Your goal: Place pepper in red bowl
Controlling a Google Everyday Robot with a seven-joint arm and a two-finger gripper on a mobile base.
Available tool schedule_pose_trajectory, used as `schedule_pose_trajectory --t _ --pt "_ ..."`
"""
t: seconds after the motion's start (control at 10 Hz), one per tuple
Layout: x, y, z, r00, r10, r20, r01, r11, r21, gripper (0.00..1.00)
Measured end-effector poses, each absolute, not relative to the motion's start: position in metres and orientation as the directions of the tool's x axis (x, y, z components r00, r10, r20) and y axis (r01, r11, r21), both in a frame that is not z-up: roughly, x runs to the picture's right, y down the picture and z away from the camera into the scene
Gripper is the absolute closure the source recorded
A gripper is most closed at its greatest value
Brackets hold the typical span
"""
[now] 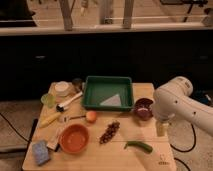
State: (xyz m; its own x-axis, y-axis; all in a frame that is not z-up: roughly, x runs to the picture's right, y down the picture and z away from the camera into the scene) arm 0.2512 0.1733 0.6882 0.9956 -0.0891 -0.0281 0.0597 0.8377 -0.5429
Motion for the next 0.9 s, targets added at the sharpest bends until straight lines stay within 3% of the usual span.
schedule_pose_trajectory --t 0.9 --pt "0.233 0.211 0.707 0.994 -0.105 0.039 0.110 0.832 -0.543 0.20"
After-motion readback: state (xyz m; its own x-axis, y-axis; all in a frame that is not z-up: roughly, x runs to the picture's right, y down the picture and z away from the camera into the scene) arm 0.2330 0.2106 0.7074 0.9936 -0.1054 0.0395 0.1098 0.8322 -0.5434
